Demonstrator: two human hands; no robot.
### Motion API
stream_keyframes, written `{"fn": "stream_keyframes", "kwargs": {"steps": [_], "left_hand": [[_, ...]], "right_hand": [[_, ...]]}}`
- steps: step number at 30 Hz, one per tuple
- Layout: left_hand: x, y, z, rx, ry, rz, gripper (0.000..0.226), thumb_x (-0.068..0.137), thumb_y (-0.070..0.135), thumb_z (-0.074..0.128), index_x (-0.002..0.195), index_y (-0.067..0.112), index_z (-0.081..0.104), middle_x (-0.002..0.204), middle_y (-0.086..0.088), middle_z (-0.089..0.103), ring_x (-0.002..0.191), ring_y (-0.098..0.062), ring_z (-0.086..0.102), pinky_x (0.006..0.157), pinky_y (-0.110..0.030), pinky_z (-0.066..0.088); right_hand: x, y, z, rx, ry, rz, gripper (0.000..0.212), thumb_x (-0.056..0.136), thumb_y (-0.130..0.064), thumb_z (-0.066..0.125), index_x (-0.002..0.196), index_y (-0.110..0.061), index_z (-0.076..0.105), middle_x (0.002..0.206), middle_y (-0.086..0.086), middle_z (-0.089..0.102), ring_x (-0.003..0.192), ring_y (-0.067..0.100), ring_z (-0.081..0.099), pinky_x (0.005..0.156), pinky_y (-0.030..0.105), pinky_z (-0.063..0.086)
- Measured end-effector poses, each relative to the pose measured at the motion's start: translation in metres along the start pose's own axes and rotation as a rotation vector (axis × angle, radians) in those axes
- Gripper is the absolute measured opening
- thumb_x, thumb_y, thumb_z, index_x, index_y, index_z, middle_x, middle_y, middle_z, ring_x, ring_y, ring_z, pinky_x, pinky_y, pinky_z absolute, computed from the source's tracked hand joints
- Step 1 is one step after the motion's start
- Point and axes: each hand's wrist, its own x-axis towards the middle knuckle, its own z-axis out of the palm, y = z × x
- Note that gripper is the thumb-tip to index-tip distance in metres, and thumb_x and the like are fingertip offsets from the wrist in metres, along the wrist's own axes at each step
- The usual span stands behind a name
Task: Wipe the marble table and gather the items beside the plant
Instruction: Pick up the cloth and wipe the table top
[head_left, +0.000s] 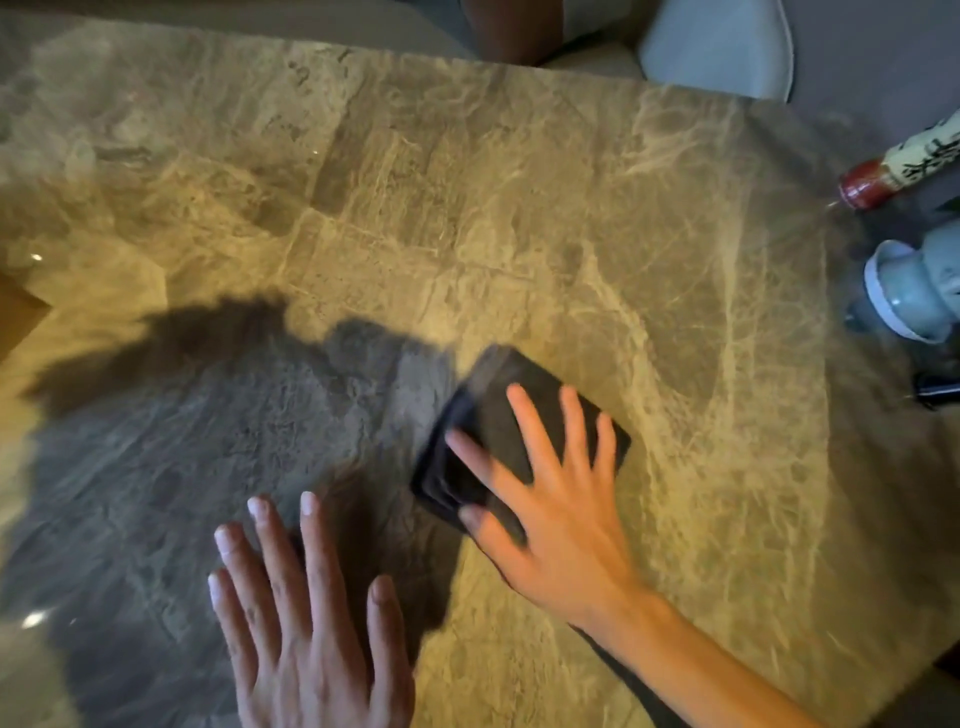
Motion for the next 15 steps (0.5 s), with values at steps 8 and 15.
{"fn": "stream_keyframes", "kwargs": {"steps": [8, 15], "left_hand": [[0.002, 0.002, -0.001, 0.017, -0.019, 0.01, 0.069, 0.089, 0.043, 0.026, 0.15, 0.014, 0.021, 0.159, -0.015, 0.016, 0.149, -0.031, 0.007, 0.12, -0.048, 0.012], [0.0, 0.0, -0.001, -0.014, -0.003, 0.009, 0.069, 0.088, 0.043, 0.025, 0.152, 0.017, 0.015, 0.16, -0.012, 0.011, 0.15, -0.028, 0.002, 0.121, -0.045, 0.007]], "right_hand": [[0.096, 0.048, -0.009, 0.15, 0.085, 0.523, 0.054, 0.089, -0.071, 0.013, 0.141, -0.062, 0.0, 0.163, -0.001, -0.002, 0.145, 0.046, -0.005, 0.108, 0.074, 0.001], [0.007, -0.031, 0.001, 0.051, 0.05, -0.053, 0.059, 0.092, -0.065, 0.032, 0.145, -0.057, 0.007, 0.164, 0.001, -0.002, 0.147, 0.044, -0.008, 0.109, 0.072, 0.007]]}}
